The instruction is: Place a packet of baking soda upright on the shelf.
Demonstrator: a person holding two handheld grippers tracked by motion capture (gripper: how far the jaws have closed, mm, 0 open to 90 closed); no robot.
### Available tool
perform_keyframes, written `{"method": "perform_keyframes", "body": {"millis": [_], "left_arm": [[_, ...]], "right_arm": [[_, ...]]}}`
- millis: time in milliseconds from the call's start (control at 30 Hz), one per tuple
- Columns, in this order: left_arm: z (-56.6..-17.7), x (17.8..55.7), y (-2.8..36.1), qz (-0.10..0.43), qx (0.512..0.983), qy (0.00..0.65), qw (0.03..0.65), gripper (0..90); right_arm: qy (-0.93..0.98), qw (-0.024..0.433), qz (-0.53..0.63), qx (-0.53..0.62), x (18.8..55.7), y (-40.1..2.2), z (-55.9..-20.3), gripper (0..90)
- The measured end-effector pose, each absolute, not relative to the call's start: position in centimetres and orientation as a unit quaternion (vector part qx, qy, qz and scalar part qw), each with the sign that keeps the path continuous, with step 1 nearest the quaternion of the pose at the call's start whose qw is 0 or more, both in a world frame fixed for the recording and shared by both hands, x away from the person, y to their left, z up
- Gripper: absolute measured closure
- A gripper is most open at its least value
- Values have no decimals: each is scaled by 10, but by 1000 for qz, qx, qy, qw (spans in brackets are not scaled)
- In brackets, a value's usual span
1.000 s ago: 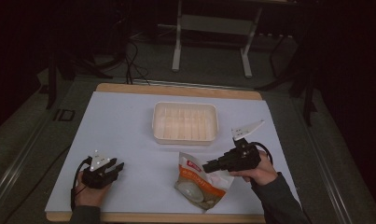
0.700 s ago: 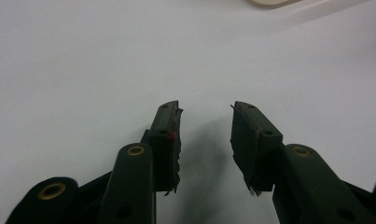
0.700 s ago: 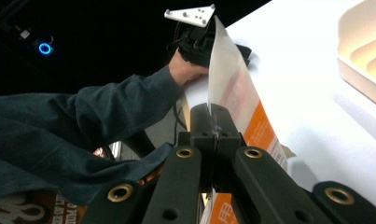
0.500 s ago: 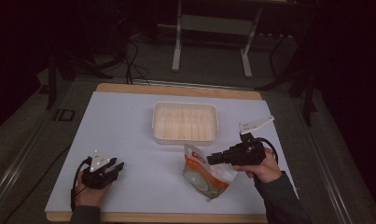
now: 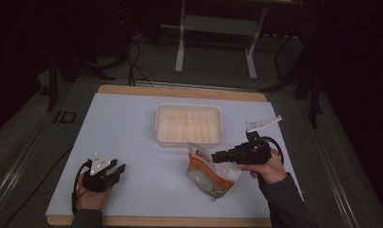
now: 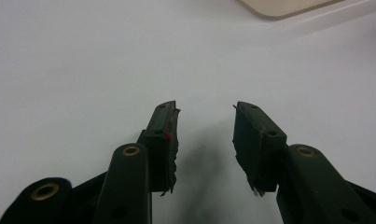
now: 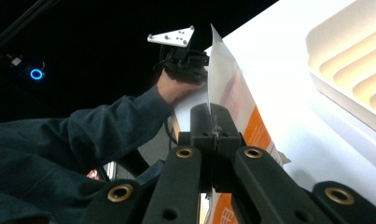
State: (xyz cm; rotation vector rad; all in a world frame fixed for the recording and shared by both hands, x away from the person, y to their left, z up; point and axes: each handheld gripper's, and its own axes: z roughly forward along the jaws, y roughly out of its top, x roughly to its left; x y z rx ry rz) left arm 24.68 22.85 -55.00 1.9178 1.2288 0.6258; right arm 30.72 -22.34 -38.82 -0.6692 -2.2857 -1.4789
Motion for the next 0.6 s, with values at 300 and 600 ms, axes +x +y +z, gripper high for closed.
{"method": "perform_keyframes", "body": {"millis": [300, 600], "left_arm": [[-550, 247, 229, 252, 747, 485, 378, 559], [-550, 247, 229, 254, 745, 487, 379, 556]], "right_arm": [[-793, 162, -531, -253, 312, -226, -385, 900], [-774, 132, -551, -284, 315, -231, -379, 900]]}}
